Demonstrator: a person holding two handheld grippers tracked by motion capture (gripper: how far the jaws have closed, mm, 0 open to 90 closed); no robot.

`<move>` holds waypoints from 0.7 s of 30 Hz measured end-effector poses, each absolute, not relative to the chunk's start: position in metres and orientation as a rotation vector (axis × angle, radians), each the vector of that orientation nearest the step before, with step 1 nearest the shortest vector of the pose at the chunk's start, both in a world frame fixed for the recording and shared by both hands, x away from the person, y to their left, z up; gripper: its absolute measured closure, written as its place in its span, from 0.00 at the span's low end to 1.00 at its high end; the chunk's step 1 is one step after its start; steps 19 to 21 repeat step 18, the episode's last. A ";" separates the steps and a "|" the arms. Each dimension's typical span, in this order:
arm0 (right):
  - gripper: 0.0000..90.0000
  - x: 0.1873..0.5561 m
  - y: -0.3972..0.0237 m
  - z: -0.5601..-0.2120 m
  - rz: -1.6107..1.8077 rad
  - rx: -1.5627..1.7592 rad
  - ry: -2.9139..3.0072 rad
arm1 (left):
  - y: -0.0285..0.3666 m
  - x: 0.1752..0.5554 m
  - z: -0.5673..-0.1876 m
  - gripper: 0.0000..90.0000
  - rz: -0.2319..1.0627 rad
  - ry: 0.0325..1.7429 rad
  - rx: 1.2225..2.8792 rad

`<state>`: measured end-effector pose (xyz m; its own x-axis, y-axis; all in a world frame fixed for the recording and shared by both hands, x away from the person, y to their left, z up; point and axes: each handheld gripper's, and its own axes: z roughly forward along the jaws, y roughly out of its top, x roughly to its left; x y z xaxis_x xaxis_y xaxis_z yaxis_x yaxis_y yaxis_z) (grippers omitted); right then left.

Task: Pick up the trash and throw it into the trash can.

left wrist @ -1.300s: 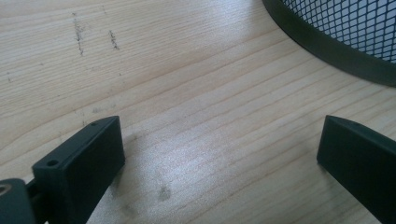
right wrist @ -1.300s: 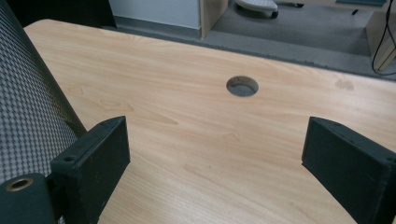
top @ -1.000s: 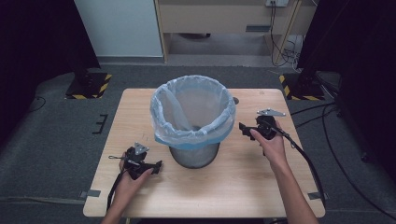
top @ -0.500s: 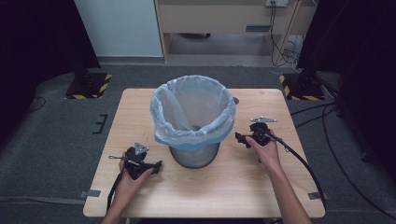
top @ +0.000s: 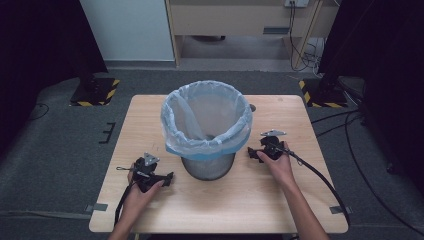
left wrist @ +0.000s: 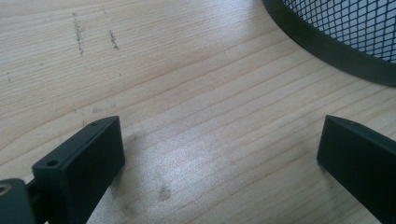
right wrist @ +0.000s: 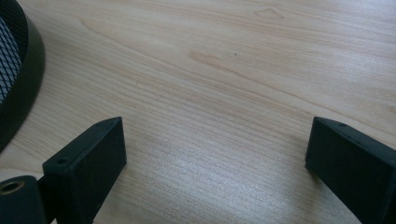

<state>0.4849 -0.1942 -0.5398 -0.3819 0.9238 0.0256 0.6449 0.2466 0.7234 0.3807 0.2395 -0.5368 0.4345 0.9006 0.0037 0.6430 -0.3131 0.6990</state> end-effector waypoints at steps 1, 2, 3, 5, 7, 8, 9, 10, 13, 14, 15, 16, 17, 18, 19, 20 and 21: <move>0.05 0.485 -0.193 -0.540 0.913 1.422 2.121 | 0.240 0.381 -0.537 0.00 0.532 1.293 2.064; 0.04 0.485 -0.192 -0.540 0.899 1.414 2.121 | 0.240 0.381 -0.537 0.00 0.532 1.293 2.064; 0.04 0.485 -0.191 -0.540 0.896 1.415 2.122 | 0.240 0.381 -0.537 0.00 0.532 1.293 2.064; 0.04 0.484 -0.189 -0.540 0.900 1.409 2.128 | 0.240 0.381 -0.537 0.00 0.532 1.293 2.064; 0.03 0.483 -0.188 -0.540 0.904 1.390 2.149 | 0.240 0.381 -0.537 0.00 0.532 1.293 2.064; 0.02 0.482 -0.186 -0.540 0.908 1.382 2.157 | 0.240 0.381 -0.537 0.00 0.532 1.293 2.064; 0.01 0.480 -0.186 -0.540 0.903 1.383 2.165 | 0.240 0.381 -0.537 0.00 0.532 1.293 2.064; 0.01 0.478 -0.186 -0.541 0.905 1.381 2.167 | 0.240 0.381 -0.537 0.00 0.532 1.293 2.064; 0.01 0.478 -0.186 -0.541 0.907 1.386 2.170 | 0.240 0.381 -0.537 0.00 0.532 1.293 2.064; 0.01 0.477 -0.186 -0.541 0.908 1.385 2.168 | 0.240 0.381 -0.537 0.00 0.532 1.293 2.064; 0.01 0.477 -0.187 -0.540 0.907 1.384 2.171 | 0.239 0.381 -0.537 0.00 0.532 1.294 2.064; 0.01 0.477 -0.187 -0.541 0.908 1.380 2.173 | 0.239 0.381 -0.537 0.00 0.532 1.294 2.064; 0.01 0.477 -0.187 -0.540 0.907 1.383 2.174 | 0.239 0.381 -0.537 0.00 0.532 1.294 2.064; 0.01 0.477 -0.188 -0.540 0.909 1.382 2.175 | 0.239 0.381 -0.537 0.00 0.531 1.294 2.064; 0.01 0.477 -0.188 -0.540 0.909 1.382 2.175 | 0.239 0.381 -0.537 0.00 0.531 1.294 2.064; 0.01 0.477 -0.188 -0.540 0.909 1.382 2.175 | 0.239 0.381 -0.537 0.00 0.531 1.294 2.064; 0.01 0.477 -0.188 -0.540 0.909 1.382 2.175 | 0.239 0.381 -0.537 0.00 0.531 1.294 2.064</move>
